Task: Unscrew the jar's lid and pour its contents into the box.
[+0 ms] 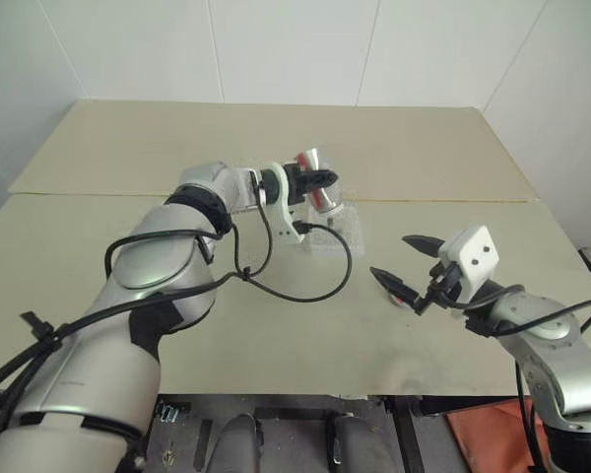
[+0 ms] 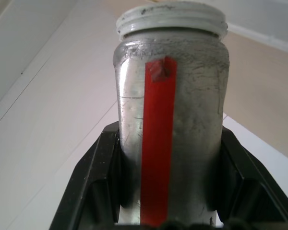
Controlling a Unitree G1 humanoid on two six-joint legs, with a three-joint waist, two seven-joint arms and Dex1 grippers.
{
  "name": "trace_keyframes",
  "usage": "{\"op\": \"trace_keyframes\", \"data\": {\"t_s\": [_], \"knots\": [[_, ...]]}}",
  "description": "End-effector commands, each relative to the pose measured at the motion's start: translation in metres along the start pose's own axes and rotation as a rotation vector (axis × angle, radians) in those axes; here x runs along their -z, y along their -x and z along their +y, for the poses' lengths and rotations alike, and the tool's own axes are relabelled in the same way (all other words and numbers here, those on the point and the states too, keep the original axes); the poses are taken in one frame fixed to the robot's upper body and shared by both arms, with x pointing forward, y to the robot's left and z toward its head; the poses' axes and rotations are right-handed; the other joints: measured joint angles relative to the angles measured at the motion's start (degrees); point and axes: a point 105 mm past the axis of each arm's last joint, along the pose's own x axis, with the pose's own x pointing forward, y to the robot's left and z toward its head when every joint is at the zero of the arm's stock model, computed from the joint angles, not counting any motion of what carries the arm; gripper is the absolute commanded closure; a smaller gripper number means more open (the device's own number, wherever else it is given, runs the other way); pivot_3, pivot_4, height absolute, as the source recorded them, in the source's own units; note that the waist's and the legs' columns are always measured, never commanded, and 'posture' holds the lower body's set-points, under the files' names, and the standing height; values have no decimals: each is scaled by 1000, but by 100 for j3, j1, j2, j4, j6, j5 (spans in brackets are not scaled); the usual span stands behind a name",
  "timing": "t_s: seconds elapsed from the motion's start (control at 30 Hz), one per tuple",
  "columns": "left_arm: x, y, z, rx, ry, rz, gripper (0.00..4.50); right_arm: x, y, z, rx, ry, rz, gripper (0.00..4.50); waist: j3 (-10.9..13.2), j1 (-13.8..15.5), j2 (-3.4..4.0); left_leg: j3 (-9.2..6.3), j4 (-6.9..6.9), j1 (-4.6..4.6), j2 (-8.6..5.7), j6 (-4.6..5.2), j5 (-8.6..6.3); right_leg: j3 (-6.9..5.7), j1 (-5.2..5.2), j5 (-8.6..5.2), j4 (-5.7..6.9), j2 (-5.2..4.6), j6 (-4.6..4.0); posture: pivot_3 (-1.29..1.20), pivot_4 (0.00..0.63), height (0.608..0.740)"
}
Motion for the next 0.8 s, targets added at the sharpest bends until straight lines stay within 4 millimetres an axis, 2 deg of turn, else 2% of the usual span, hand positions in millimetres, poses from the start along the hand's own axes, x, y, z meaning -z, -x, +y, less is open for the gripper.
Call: {"op": "trace_keyframes", "data": {"t_s": [0.03, 0.1, 0.23, 0.33, 0.4, 0.5, 0.7, 0.8], "knots": [[18, 5, 5, -22, 75, 89, 2433, -12, 6, -4, 21, 34, -36, 48, 0, -1, 0, 0, 2, -1, 0, 0, 0, 0, 0, 0, 1, 0, 0, 0, 150, 740], [21, 8, 2, -22, 129, 123, 2433, -12, 6, -4, 19, 34, -33, 48, 0, -7, 0, 0, 4, -1, 0, 0, 0, 1, 0, 1, 3, 0, 0, 0, 150, 740], [34, 17, -5, -70, 506, 278, 2433, -12, 4, -4, 9, 35, -36, 48, 0, -19, 0, 1, 5, 3, 0, 0, 0, 2, 0, 1, 10, -1, -1, 0, 150, 740], [42, 26, -18, -155, 1039, 408, 2433, -12, 3, -5, 6, 35, -36, 48, -1, -22, 2, 1, 15, 3, 0, -1, 1, 1, 0, 2, 22, -1, -3, 0, 150, 740], [45, 34, -26, -276, 1420, 445, 2433, -12, 2, -6, 1, 36, -35, 48, -1, -24, 2, 3, 22, 4, 0, -1, 2, 2, 0, 2, 32, -3, -4, 0, 150, 740], [43, 45, -37, -457, 1795, 417, 2433, -11, 1, -5, -7, 36, -33, 48, -1, -28, 2, 1, 39, 6, 0, -1, 2, 2, 2, 2, 55, -3, -4, 0, 150, 740], [27, 68, -43, -850, 2140, 304, 2433, -9, -5, -4, -26, 39, -36, 48, -2, -37, 3, -5, 48, 47, -1, -3, 4, 5, 43, 2, 72, -3, -4, 0, 150, 740], [6, 79, -49, -875, 2175, 314, 2433, -10, -7, -2, -31, 33, -43, 48, -2, -65, 4, -6, 54, 53, -1, -3, 4, 9, 46, 4, 78, -2, -5, 0, 150, 740]]}}
